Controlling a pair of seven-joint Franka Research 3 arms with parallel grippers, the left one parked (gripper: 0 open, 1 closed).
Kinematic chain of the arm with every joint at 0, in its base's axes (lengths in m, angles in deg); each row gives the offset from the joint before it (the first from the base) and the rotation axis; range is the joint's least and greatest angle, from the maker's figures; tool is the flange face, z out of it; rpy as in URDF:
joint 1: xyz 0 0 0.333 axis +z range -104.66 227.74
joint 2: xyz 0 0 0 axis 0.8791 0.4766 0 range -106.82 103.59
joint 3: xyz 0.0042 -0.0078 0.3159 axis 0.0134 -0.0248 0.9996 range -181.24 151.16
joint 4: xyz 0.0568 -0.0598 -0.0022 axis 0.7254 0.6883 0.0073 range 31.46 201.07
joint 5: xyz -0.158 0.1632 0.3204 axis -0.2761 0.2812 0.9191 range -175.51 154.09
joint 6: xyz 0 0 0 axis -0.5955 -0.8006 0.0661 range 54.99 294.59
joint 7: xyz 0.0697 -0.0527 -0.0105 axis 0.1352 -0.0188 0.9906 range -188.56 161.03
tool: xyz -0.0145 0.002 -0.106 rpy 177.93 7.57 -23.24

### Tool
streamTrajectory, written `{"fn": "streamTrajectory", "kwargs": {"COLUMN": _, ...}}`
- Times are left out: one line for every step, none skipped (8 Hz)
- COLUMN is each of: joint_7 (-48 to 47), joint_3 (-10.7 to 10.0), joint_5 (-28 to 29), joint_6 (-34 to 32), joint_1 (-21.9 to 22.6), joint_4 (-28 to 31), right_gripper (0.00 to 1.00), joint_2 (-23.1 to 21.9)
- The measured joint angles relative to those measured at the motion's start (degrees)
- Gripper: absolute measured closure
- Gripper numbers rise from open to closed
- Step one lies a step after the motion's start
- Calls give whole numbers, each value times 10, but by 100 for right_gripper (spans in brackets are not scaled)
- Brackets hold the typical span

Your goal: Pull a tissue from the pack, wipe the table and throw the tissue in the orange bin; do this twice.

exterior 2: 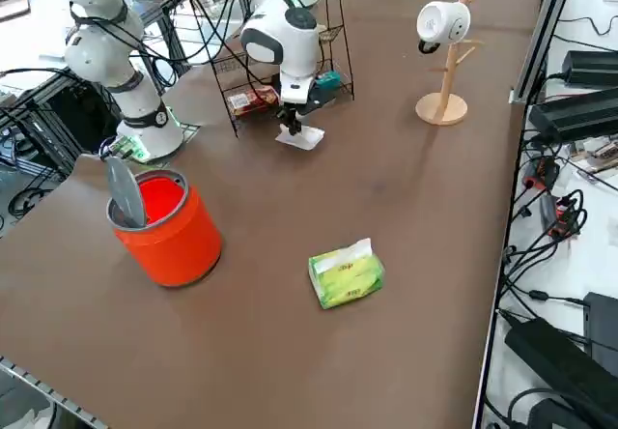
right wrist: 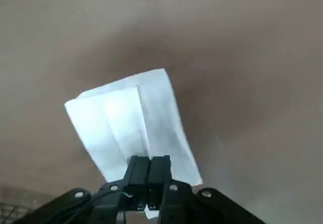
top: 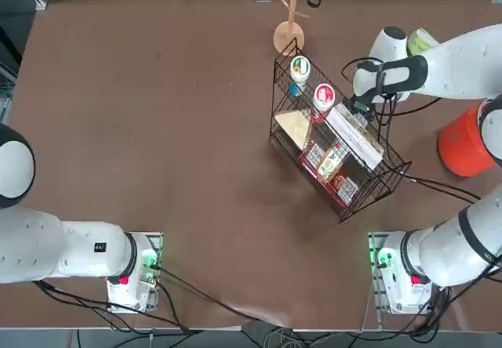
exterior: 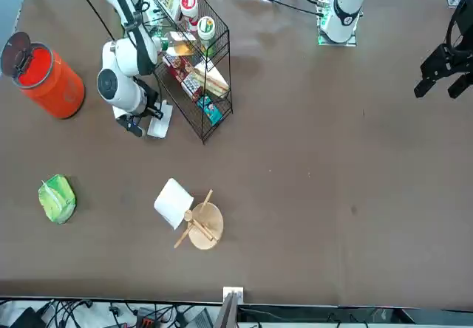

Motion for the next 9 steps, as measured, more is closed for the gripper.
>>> {"fn": "streamTrajectory", "kwargs": {"joint_7": 7, "joint_3": -1, "joint_5": 0, "joint_6": 0, "joint_1": -5, "joint_4": 0, "right_gripper": 99, "joint_2": 5}}
{"fn": "streamTrajectory", "kwargs": {"joint_7": 9, "joint_3": -1, "joint_5": 0, "joint_6": 0, "joint_1": -7, "joint_4": 0, "right_gripper": 99, "joint_2": 11}}
{"fn": "streamTrajectory", "kwargs": {"joint_7": 11, "joint_3": -1, "joint_5": -2, "joint_6": 0, "joint_1": -7, "joint_4": 0, "right_gripper": 99, "joint_2": 15}}
{"fn": "streamTrajectory", "kwargs": {"joint_7": 14, "joint_3": -2, "joint_5": -4, "joint_6": 0, "joint_1": -9, "joint_4": 0, "right_gripper": 99, "joint_2": 15}}
{"fn": "streamTrajectory", "kwargs": {"joint_7": 16, "joint_3": -2, "joint_5": -8, "joint_6": 0, "joint_1": -12, "joint_4": 0, "right_gripper": 99, "joint_2": 15}}
{"fn": "streamTrajectory", "kwargs": {"joint_7": 17, "joint_3": -2, "joint_5": -12, "joint_6": 0, "joint_1": -15, "joint_4": 0, "right_gripper": 99, "joint_2": 15}}
{"fn": "streamTrajectory", "kwargs": {"joint_7": 18, "joint_3": -2, "joint_5": -12, "joint_6": 0, "joint_1": -16, "joint_4": 0, "right_gripper": 99, "joint_2": 15}}
{"fn": "streamTrajectory", "kwargs": {"joint_7": 20, "joint_3": -2, "joint_5": -12, "joint_6": -1, "joint_1": -16, "joint_4": 0, "right_gripper": 99, "joint_2": 16}}
{"fn": "streamTrajectory", "kwargs": {"joint_7": 24, "joint_3": -2, "joint_5": -13, "joint_6": -2, "joint_1": -16, "joint_4": 0, "right_gripper": 99, "joint_2": 16}}
